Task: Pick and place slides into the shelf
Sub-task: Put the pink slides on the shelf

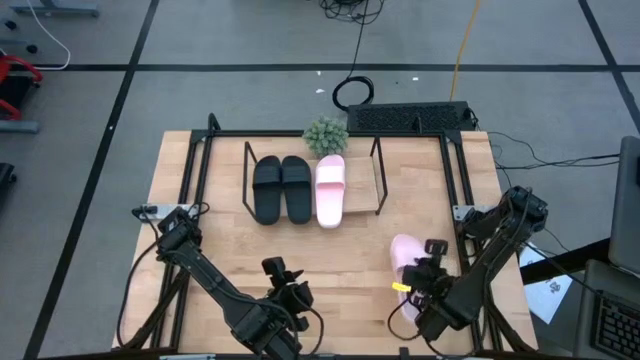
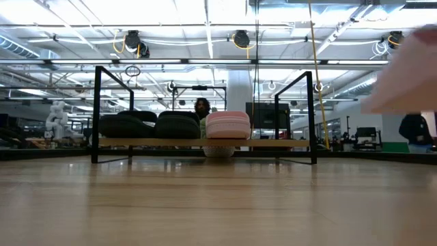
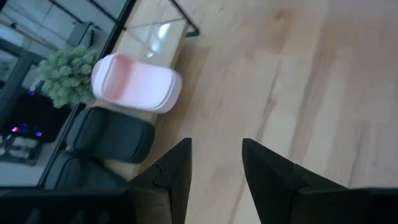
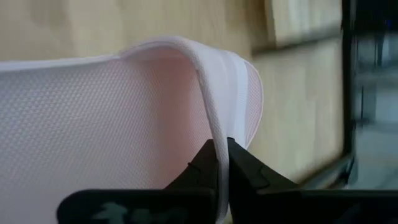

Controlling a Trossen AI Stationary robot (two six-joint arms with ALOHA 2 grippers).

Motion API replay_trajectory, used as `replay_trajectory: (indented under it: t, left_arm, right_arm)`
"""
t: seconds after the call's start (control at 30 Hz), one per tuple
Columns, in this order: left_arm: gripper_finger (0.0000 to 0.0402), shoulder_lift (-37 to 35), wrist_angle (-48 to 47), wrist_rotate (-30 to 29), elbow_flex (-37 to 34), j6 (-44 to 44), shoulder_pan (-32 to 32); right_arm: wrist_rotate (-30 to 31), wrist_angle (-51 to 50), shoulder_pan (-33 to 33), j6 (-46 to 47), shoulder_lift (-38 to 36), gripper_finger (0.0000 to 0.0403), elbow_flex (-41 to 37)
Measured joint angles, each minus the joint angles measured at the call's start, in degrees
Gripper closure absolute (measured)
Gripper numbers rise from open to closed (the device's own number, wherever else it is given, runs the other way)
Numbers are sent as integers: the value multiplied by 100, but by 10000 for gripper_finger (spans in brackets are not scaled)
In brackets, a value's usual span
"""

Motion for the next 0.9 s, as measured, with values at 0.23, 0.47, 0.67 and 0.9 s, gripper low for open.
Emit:
replay_trajectory:
  t: [0.23, 0.47, 0.67, 0.9]
  left_arm:
    - [256, 0, -63, 2, -9, -130, -15]
    - [256, 0, -64, 1, -9, -121, -15]
    - [256, 0, -66, 0, -10, -79, -15]
    - [256, -55, -60, -127, -28, 51, -24]
  right_arm:
    - [1237, 6, -394, -2218, 0, 402, 957]
    - [2277, 160, -1397, -4036, 0, 402, 1465]
    - [2524, 1234, -2346, -5775, 0, 402, 1520]
    - [2540, 1681, -3402, -6474, -33, 402, 1518]
